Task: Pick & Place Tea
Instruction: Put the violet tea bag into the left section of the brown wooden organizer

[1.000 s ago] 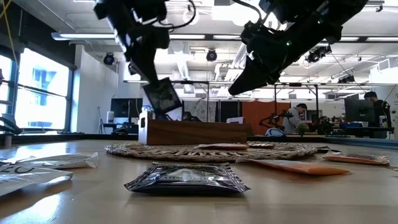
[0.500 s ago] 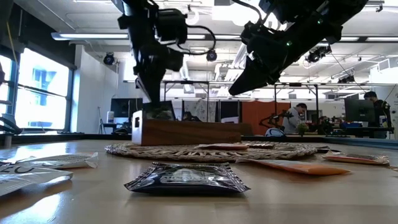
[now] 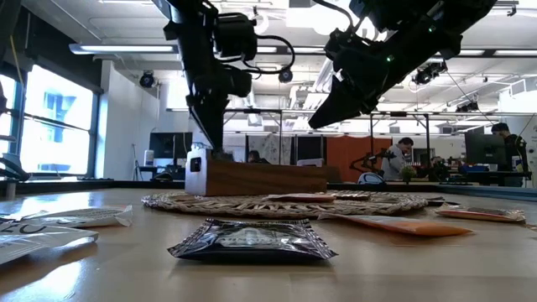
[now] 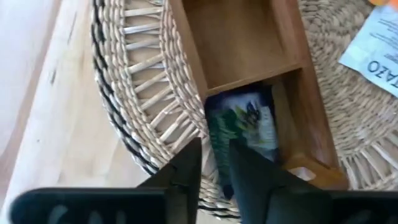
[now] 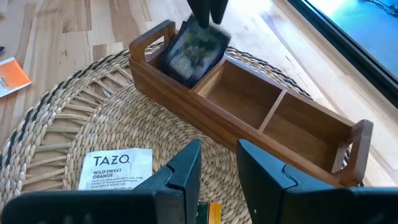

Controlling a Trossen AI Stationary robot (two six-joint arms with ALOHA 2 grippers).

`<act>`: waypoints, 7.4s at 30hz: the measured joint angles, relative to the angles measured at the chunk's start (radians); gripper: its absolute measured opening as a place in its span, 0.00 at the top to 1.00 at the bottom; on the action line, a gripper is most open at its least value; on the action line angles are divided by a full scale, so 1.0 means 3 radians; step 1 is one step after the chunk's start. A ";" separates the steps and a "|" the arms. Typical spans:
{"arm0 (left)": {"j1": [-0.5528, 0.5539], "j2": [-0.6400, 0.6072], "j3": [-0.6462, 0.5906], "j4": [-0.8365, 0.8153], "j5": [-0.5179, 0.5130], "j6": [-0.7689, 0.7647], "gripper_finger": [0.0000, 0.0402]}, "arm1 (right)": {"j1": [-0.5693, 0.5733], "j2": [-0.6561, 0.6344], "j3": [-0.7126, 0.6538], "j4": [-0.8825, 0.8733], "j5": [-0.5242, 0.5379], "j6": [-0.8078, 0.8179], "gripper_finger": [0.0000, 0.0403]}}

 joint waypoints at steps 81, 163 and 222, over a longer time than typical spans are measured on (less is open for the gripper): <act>-0.3207 -0.1199 -0.2301 0.1828 -0.0179 -0.3161 0.72 | 0.0627 0.1564 0.1584 0.0174 -0.1197 -0.0581 0.71; -0.2879 -0.0806 -0.1039 0.0182 -0.2029 -0.2161 1.00 | 0.0628 0.1089 0.1687 -0.1175 -0.0332 -0.0481 0.70; -0.1245 -0.0022 -0.0509 0.0545 -0.2120 -0.1126 0.81 | 0.0580 0.0479 0.0384 -0.0731 -0.0449 -0.0085 0.71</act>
